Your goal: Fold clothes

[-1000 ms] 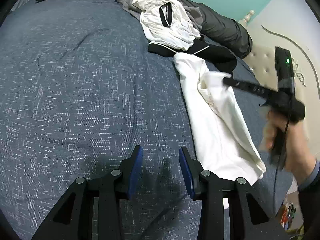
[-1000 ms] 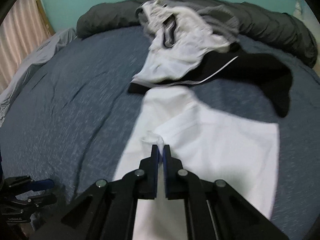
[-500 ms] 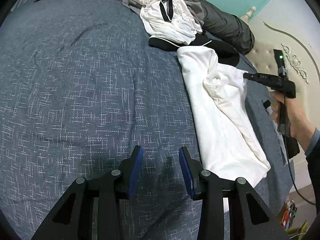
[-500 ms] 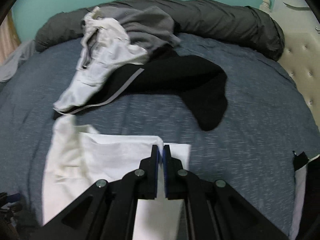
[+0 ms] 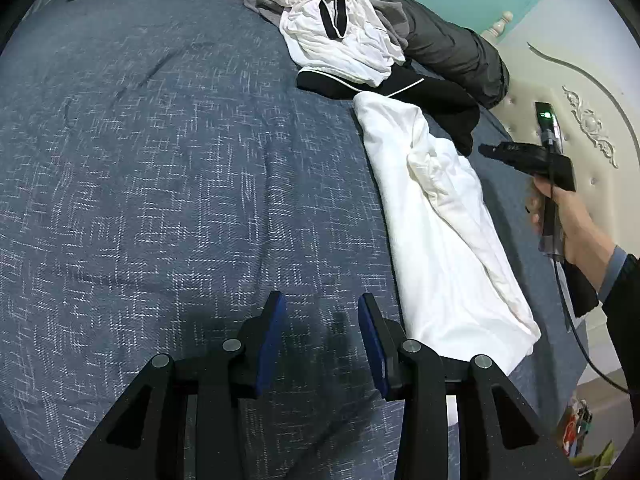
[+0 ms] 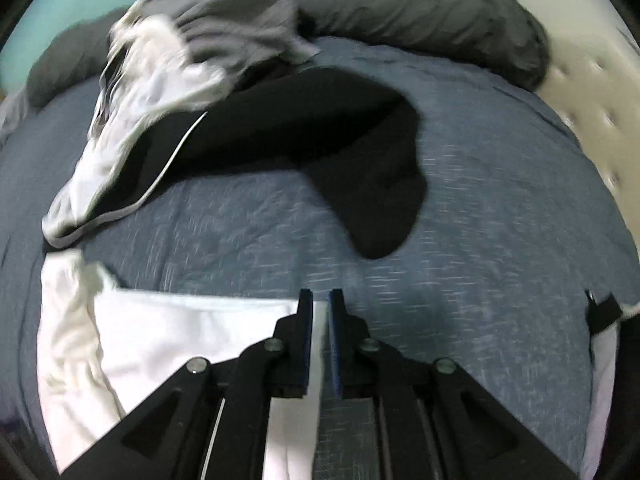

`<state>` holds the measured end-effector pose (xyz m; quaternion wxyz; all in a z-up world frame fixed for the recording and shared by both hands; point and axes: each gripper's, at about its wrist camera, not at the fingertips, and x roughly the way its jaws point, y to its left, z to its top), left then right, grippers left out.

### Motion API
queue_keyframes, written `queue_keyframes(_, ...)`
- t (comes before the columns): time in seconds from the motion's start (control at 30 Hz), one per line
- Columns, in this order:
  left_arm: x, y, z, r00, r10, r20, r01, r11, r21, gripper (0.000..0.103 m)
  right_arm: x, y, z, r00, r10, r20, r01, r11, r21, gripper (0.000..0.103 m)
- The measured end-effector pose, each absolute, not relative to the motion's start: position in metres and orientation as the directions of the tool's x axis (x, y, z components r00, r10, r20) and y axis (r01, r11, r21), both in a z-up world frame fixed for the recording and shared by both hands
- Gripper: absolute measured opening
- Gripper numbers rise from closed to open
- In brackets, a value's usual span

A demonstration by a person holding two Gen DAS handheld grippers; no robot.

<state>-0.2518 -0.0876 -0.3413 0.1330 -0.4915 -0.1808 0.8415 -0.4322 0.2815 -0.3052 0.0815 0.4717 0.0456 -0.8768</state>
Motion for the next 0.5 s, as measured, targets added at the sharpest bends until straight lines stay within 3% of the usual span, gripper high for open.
queue_keyframes(0.2, -0.251, -0.085, -0.341, -0.479, 0.410, -0.777, -0.053, -0.896, -0.440, 0.041, -0.421, 0.281, -0.315, -0.450, -0.225, -0.864, 0.263, -0.958, 0.112, 0.028)
queue_keyframes(0.5, -0.253, -0.088, -0.344, -0.475, 0.409, -0.779, -0.046, -0.896, -0.443, 0.041, -0.427, 0.286, -0.336, -0.425, -0.248, -0.871, 0.261, -0.955, 0.145, 0.025)
